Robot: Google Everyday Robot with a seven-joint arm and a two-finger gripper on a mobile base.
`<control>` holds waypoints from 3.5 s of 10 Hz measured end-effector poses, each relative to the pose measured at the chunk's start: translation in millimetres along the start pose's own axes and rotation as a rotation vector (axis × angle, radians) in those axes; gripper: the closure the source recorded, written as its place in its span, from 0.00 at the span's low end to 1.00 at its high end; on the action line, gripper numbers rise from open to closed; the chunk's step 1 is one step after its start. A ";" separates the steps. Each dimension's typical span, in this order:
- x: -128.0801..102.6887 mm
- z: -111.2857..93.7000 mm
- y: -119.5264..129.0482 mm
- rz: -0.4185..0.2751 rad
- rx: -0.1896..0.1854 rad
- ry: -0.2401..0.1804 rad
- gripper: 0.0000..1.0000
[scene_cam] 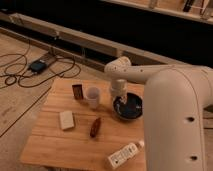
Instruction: Place the eraser in the ceramic cup
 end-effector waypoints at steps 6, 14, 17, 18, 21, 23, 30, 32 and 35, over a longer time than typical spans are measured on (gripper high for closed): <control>0.0 0.0 0.0 0.000 0.000 0.000 0.45; 0.0 0.0 0.0 0.000 0.000 0.000 0.45; 0.0 0.0 0.0 0.000 0.000 0.000 0.45; 0.0 0.0 0.0 0.000 0.000 0.000 0.45; 0.0 0.0 0.0 0.000 0.000 0.000 0.45; -0.5 -0.6 -0.5 0.001 0.002 0.000 0.45; -26.1 -100.5 60.8 -0.114 0.020 -0.076 0.45; -23.9 -125.9 94.2 -0.180 0.003 -0.109 0.45; -14.7 -129.4 155.3 -0.303 -0.050 -0.128 0.45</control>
